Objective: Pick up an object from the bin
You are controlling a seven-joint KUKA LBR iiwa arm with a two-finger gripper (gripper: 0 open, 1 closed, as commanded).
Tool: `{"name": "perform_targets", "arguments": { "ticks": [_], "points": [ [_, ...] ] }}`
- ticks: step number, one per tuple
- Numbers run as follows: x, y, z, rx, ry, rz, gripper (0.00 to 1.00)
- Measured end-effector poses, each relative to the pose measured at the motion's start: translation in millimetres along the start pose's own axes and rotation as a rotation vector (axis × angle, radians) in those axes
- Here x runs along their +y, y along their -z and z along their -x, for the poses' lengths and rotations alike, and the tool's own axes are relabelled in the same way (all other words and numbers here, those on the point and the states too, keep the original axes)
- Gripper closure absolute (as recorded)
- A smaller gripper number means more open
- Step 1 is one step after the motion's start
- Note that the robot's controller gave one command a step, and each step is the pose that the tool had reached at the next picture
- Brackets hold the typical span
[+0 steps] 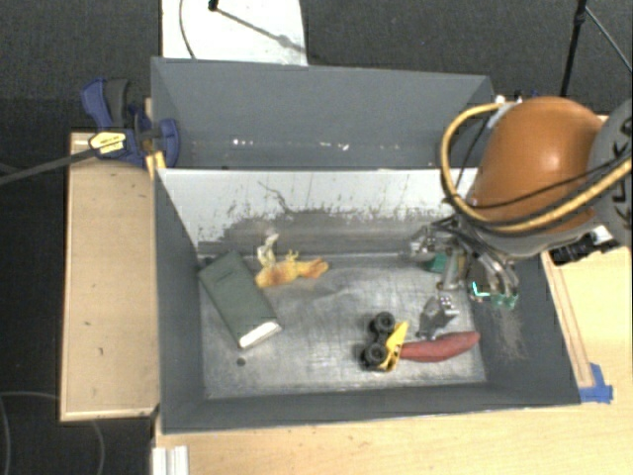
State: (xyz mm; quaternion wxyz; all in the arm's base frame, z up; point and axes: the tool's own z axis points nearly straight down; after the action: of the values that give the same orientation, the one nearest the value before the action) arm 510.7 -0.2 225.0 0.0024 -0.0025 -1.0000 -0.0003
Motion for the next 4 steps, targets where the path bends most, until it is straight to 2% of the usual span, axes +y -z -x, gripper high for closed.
{"name": "perform_targets", "arguments": {
  "ticks": [1, 2, 3, 4],
  "points": [
    [0, 4, 1.6, -0.008, 0.0, 0.0, 0.0],
    [3, -49, 2.7, -0.015, 0.053, -0.001, 0.0],
    [12, -123, -0.3, -0.011, 0.276, -0.002, 0.0],
    [-5, -146, -32.6, -0.006, 0.214, 0.0, 1.0]
  ]
}}
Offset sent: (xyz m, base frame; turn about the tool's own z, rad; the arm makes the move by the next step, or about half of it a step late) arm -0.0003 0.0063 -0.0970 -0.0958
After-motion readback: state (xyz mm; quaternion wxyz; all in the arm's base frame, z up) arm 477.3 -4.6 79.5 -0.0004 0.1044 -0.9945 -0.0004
